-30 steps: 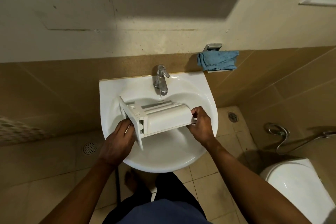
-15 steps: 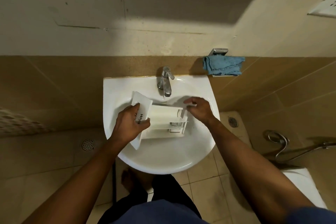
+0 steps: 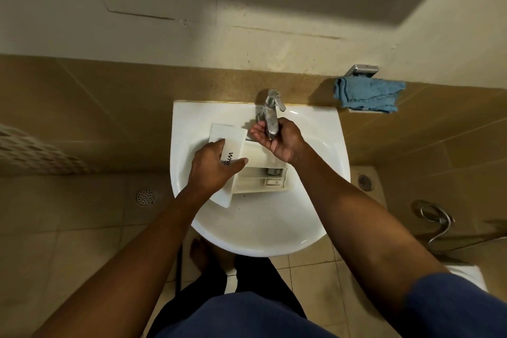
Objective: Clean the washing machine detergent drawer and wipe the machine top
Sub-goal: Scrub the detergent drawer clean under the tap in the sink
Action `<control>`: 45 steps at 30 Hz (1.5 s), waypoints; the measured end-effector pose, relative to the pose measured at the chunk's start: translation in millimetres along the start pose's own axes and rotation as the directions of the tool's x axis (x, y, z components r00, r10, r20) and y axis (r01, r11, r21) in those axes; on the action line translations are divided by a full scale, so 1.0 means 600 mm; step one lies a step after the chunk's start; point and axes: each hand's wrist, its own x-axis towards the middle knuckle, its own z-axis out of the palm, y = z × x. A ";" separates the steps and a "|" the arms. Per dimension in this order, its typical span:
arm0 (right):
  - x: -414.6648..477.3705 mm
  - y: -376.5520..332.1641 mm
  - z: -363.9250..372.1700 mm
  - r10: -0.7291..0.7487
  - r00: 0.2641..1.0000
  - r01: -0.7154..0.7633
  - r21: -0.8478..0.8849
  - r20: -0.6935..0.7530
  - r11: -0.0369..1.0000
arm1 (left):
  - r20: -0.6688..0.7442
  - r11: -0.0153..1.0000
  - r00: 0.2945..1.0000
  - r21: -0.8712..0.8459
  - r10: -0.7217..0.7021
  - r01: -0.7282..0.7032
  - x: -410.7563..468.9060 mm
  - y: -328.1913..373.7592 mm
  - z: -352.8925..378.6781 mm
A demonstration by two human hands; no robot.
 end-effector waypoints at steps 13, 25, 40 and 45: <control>-0.015 0.010 -0.057 -0.036 0.993 -0.023 -0.483 -0.113 0.875 | 0.017 0.992 0.999 -0.121 -0.045 0.047 0.004 -0.001 -0.006; -0.042 0.068 -0.174 -0.232 0.958 0.155 -0.985 0.167 -0.069 | 0.038 0.991 0.997 -0.115 -0.068 0.072 0.012 -0.002 -0.001; -0.013 -0.039 -0.050 -0.193 0.981 0.175 -0.343 -0.017 0.923 | 0.050 0.994 0.996 -0.072 -0.074 0.078 0.017 -0.007 0.003; 0.003 -0.013 -0.015 -0.012 0.999 0.020 -0.245 0.034 0.969 | 0.042 0.994 0.997 -0.084 -0.070 0.073 0.019 -0.015 0.005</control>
